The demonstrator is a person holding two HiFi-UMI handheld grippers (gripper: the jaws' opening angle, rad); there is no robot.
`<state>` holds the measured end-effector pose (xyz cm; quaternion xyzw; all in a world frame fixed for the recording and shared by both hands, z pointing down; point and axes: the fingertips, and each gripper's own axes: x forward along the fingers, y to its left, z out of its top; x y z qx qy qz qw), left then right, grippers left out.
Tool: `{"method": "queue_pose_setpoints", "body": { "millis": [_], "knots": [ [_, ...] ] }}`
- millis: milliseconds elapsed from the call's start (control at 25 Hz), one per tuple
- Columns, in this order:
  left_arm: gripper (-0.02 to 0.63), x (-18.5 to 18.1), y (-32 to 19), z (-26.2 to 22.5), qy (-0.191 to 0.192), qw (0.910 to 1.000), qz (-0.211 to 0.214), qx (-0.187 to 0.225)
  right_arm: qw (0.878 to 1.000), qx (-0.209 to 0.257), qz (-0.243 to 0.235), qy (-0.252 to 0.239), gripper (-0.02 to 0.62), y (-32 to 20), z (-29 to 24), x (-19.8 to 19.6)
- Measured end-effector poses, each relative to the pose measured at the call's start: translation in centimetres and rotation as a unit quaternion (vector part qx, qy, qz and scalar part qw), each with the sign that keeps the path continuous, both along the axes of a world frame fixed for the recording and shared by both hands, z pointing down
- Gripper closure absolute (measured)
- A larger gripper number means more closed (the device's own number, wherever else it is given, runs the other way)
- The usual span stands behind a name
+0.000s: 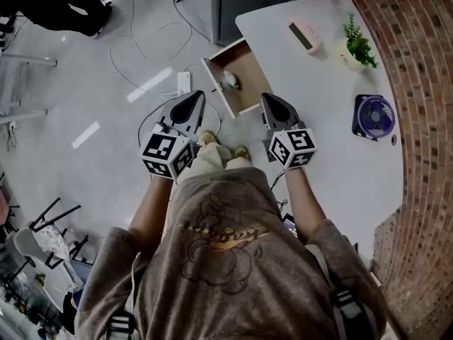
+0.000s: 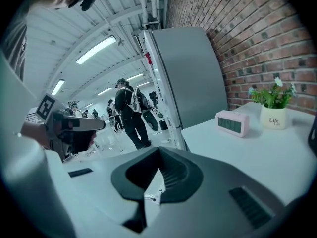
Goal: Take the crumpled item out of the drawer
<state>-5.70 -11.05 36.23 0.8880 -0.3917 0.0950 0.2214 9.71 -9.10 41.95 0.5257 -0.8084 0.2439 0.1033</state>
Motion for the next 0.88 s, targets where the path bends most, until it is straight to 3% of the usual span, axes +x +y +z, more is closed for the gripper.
{"method": "queue_pose_setpoints", "body": {
  "millis": [240, 880],
  "knots": [
    [0.598, -0.1, -2.2, 2.0, 0.000, 0.9998, 0.018, -0.006, 1.000, -0.010, 0.018, 0.009, 0.598, -1.0, 2.1, -0.6],
    [0.598, 0.3, -6.2, 10.4, -0.017, 0.9990, 0.017, -0.037, 0.999, -0.031, -0.004, 0.023, 0.598, -5.5, 9.3, -1.6]
  ]
}}
